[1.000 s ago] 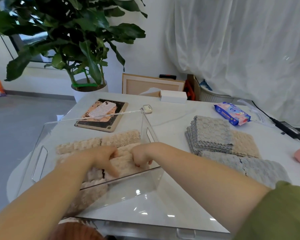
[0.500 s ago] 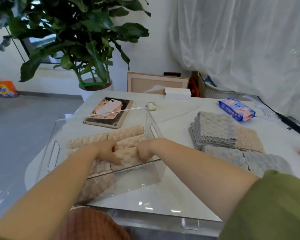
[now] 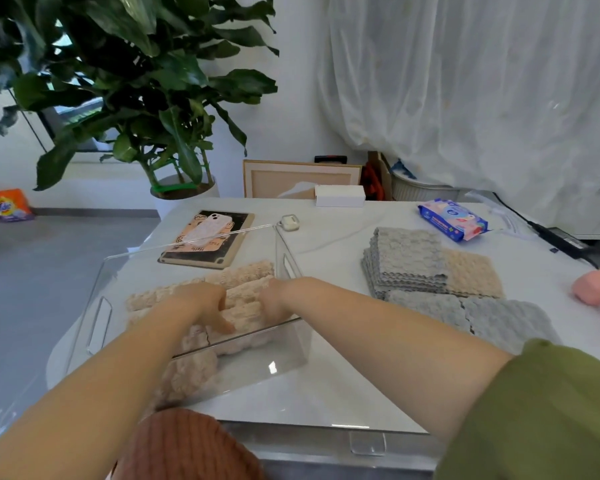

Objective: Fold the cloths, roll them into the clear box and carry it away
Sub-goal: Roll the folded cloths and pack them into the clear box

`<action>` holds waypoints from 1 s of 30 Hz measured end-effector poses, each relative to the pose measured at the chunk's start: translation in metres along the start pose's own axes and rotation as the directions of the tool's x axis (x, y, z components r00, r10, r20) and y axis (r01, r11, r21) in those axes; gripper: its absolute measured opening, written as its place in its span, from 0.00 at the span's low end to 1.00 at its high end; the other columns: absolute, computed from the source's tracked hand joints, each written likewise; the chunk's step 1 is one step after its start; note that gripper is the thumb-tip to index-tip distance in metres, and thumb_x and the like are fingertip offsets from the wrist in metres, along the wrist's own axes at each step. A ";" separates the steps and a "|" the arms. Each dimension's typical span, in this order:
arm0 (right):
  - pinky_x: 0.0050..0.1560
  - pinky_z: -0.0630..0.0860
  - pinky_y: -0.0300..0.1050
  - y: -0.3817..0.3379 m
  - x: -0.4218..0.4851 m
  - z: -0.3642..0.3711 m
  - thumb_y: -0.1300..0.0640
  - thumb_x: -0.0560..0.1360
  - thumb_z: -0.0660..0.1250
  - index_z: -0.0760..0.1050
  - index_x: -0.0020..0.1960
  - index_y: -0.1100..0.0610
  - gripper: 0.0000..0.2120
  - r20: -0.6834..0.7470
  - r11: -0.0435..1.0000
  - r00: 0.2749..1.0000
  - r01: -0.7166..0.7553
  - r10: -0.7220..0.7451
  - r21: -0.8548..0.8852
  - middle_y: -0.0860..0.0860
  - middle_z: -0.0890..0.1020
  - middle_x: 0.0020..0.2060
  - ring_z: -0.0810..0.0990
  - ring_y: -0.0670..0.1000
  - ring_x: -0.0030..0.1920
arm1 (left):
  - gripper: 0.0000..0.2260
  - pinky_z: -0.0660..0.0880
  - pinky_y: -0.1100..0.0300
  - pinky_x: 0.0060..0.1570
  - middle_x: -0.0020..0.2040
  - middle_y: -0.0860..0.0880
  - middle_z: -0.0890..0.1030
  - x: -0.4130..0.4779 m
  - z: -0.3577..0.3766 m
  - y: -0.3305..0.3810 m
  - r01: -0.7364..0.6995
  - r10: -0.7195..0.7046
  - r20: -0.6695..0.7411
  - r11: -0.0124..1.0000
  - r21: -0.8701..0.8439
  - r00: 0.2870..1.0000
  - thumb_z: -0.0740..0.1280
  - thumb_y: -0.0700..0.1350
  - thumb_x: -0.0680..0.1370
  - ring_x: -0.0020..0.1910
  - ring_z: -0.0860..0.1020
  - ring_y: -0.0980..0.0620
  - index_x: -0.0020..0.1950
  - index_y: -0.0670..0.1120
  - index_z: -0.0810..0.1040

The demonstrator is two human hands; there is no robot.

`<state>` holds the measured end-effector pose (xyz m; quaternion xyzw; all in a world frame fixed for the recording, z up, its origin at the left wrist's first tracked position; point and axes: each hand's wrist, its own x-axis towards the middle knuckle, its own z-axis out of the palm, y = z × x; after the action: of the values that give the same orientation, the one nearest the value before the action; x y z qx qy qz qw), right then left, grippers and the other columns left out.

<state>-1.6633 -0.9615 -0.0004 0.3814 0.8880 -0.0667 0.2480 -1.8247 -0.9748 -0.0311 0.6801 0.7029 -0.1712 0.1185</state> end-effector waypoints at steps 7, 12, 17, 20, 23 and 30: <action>0.40 0.70 0.44 0.009 -0.034 -0.012 0.66 0.77 0.56 0.76 0.50 0.66 0.11 -0.187 0.978 0.978 0.121 -0.088 0.170 0.57 0.79 0.46 0.74 0.57 0.48 | 0.24 0.74 0.56 0.54 0.55 0.53 0.76 -0.015 -0.028 0.017 0.014 -0.012 -0.029 0.999 0.041 1.000 0.72 0.61 0.69 0.52 0.75 0.52 0.58 0.52 0.72; 0.57 0.75 0.51 0.036 -0.070 -0.012 0.69 0.74 0.55 0.79 0.56 0.62 0.18 -0.332 0.897 0.938 0.228 -0.099 0.379 0.58 0.79 0.56 0.76 0.56 0.56 | 0.14 0.75 0.58 0.52 0.52 0.53 0.77 -0.023 -0.035 0.023 0.011 -0.012 -0.024 0.998 -0.059 1.000 0.71 0.55 0.72 0.48 0.77 0.54 0.53 0.52 0.74; 0.51 0.79 0.47 0.095 -0.103 0.002 0.73 0.70 0.54 0.81 0.47 0.65 0.17 -0.409 0.701 0.906 0.223 0.107 0.677 0.59 0.83 0.45 0.82 0.55 0.45 | 0.05 0.71 0.63 0.47 0.47 0.54 0.77 -0.026 -0.078 0.068 -0.113 0.072 -0.267 0.984 -0.141 0.961 0.67 0.49 0.77 0.47 0.75 0.55 0.51 0.50 0.77; 0.44 0.80 0.42 0.145 -0.120 0.020 0.73 0.68 0.53 0.81 0.43 0.65 0.18 -0.386 0.600 0.891 0.177 0.239 0.780 0.60 0.82 0.40 0.82 0.53 0.39 | 0.02 0.74 0.58 0.47 0.47 0.53 0.80 -0.021 -0.097 0.114 -0.227 0.136 -0.432 0.960 -0.166 0.892 0.65 0.47 0.77 0.45 0.76 0.53 0.46 0.51 0.77; 0.40 0.77 0.41 0.199 -0.143 0.048 0.74 0.67 0.53 0.81 0.44 0.66 0.19 -0.333 0.563 0.871 0.082 0.360 0.823 0.62 0.81 0.39 0.79 0.53 0.37 | 0.04 0.76 0.55 0.48 0.45 0.51 0.81 -0.012 -0.102 0.166 -0.334 0.206 -0.506 0.926 -0.176 0.838 0.64 0.44 0.76 0.45 0.78 0.50 0.45 0.49 0.78; 0.34 0.71 0.39 0.315 -0.210 0.128 0.71 0.73 0.54 0.77 0.39 0.59 0.15 -0.029 0.044 0.712 -0.002 0.702 0.999 0.56 0.80 0.38 0.78 0.50 0.33 | 0.03 0.75 0.57 0.47 0.45 0.47 0.82 0.028 -0.104 0.300 -0.472 0.271 -0.450 0.770 -0.430 0.851 0.66 0.42 0.76 0.45 0.79 0.49 0.44 0.46 0.79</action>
<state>-1.2664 -0.9153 0.0141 0.6657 0.5184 -0.4428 -0.3033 -1.5206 -0.9024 0.0286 0.7680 0.5802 0.1832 0.2000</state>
